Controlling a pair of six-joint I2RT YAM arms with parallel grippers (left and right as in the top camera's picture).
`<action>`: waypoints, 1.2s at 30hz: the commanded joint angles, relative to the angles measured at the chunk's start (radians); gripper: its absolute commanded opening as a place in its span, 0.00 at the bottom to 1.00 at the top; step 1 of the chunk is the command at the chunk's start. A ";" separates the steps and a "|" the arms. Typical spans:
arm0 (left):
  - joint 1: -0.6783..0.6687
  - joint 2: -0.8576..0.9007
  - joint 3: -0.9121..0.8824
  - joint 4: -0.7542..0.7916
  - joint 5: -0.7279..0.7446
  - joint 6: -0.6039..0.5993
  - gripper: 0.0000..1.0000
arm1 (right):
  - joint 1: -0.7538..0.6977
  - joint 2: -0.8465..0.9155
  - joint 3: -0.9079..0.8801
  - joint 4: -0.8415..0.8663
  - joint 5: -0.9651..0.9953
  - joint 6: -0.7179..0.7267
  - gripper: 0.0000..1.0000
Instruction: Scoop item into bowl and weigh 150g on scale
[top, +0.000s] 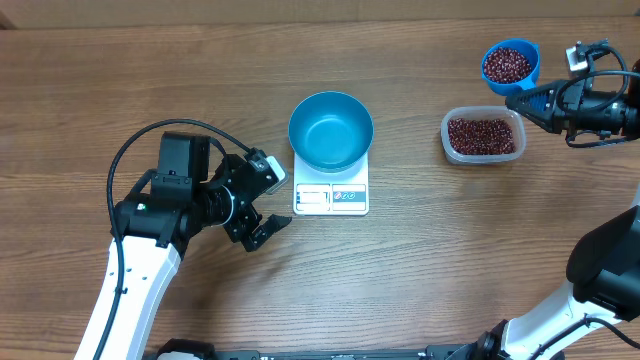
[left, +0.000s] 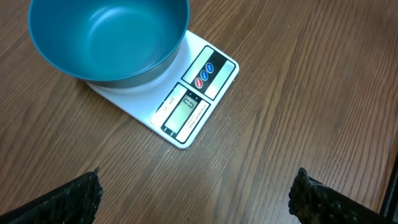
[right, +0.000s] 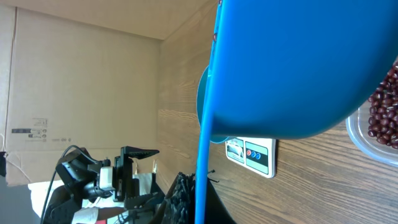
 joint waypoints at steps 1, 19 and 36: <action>0.004 0.005 -0.006 -0.001 0.024 0.046 1.00 | -0.003 -0.041 0.031 0.005 -0.020 -0.007 0.04; 0.004 0.005 -0.006 0.010 -0.007 0.189 1.00 | -0.003 -0.041 0.031 0.005 -0.020 -0.008 0.04; 0.004 0.005 -0.006 0.006 -0.004 0.248 0.99 | -0.003 -0.041 0.031 0.004 -0.020 -0.007 0.04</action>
